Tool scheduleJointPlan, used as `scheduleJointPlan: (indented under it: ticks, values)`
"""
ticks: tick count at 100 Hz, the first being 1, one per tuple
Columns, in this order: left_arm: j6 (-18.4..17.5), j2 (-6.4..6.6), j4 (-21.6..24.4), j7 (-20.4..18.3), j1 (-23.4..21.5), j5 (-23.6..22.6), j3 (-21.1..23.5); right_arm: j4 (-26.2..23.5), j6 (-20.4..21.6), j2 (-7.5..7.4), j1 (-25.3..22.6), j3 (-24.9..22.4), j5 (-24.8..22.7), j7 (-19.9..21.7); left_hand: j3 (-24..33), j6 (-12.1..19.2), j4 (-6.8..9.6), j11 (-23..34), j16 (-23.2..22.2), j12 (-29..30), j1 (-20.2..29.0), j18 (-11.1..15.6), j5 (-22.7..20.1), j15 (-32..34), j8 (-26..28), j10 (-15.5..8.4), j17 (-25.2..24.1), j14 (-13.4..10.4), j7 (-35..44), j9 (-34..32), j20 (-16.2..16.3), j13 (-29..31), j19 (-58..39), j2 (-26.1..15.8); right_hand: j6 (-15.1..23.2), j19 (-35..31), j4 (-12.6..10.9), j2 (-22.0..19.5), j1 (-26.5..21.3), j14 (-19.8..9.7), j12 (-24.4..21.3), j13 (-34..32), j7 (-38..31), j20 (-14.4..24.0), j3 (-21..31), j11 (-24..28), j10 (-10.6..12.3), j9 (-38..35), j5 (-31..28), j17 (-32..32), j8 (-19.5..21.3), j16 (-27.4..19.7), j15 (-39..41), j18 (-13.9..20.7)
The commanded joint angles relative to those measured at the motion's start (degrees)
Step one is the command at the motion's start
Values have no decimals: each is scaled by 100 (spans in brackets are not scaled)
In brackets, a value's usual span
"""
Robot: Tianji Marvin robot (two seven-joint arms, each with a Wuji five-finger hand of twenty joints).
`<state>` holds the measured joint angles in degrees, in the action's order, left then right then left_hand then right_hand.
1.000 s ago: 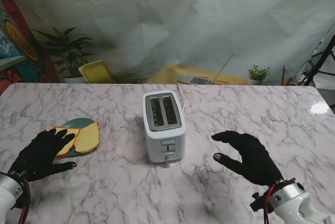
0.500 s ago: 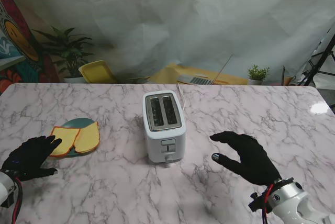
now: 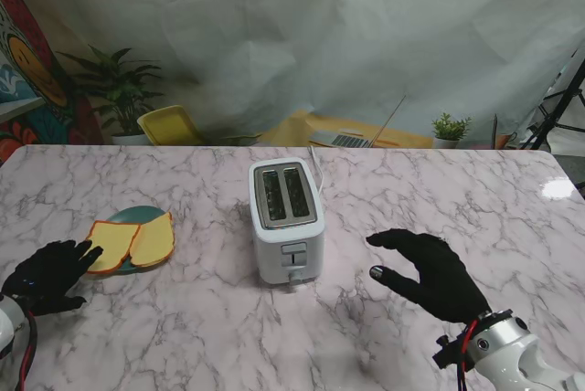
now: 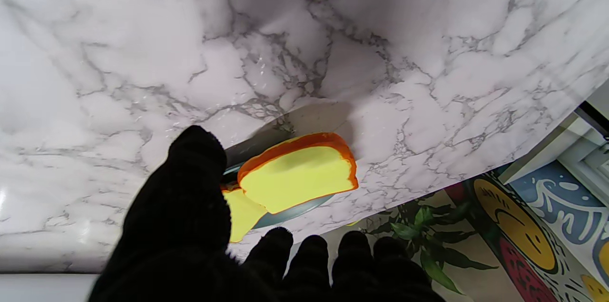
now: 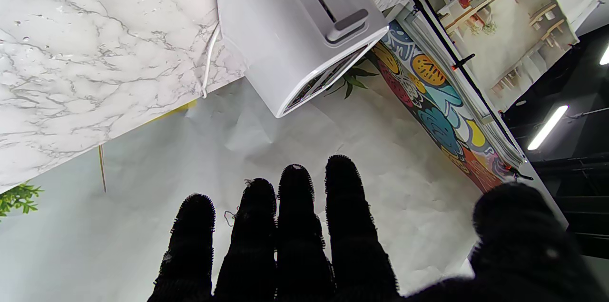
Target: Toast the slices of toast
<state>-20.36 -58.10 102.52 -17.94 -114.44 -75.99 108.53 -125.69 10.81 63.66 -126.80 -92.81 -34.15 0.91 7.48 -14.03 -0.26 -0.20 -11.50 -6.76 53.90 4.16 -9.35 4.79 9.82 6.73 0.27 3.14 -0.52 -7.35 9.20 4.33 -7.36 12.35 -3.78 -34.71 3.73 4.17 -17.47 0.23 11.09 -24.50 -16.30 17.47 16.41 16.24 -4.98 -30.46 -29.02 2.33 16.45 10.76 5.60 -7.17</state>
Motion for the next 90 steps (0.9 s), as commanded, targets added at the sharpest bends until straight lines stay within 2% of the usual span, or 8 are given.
scheduleJointPlan:
  ticks: [1,18,24,26,30,41,90]
  values:
    - [-43,41,-120,66,78,-112,-33,4,-10,8,-19,4,4,-12,180,-216,-31,-153,55,131,54,299,170,-189,-132,107,-76,37,-147,243,-125,-150,223,204,-80,-40,-107,-247,-172,-28,28,-38,-27,-77,-168,29,-17,-56,-85,-16,-109,-100,-26,15]
    - [-235,100,-310,-38,242,-314,-36,13,7,12,-20,-1,19,-25,159,-271,-39,-206,97,464,44,227,156,-456,-515,171,-92,101,-176,271,-188,-248,596,160,-89,-55,-107,-247,-179,-30,32,-54,-30,-84,-178,39,-19,-73,-100,-10,-110,-99,-20,14]
    - [-275,115,-442,67,303,-355,-39,13,5,12,-20,-2,32,-23,153,-377,-35,-224,106,528,58,135,176,-504,-593,277,-111,186,-201,298,-163,-300,626,148,-79,-56,-108,-247,-185,-32,31,-44,-25,-88,-180,35,-14,-60,-90,-18,-112,-100,-23,23]
    - [-276,118,-485,95,322,-342,-44,13,3,12,-20,-2,37,-22,144,-392,-28,-204,194,598,69,133,157,-508,-825,288,-104,191,-190,298,-103,-296,680,142,-89,-59,-108,-248,-186,-22,32,-44,-27,-89,-182,36,-26,-59,-95,-15,-112,-100,-23,18]
    - [-290,126,-547,147,349,-359,-49,11,1,12,-24,-1,41,-21,144,-426,-25,-199,236,617,82,121,160,-529,-910,323,-111,204,-195,300,-90,-310,710,132,-88,-62,-109,-246,-190,-26,34,-46,-28,-91,-183,42,-19,-71,-100,-15,-112,-100,-22,16]
    - [-344,151,-664,180,419,-439,-59,17,13,11,-20,1,37,-20,91,-456,-29,-203,421,608,117,101,152,-576,-1048,356,-100,216,-233,302,-212,-319,797,103,-89,-69,-109,-248,-189,-29,33,-50,-27,-97,-192,40,-26,-67,-102,-13,-114,-100,-20,14]
    - [-514,258,-1077,141,845,-788,-342,51,-19,-2,38,50,65,39,5,-444,-26,-203,573,607,159,76,152,-590,-1067,365,-107,224,-242,303,-393,-328,821,49,-87,-88,-110,-264,-207,-25,37,-51,-31,-118,-215,48,-18,-73,-104,-19,-115,-101,-18,23]
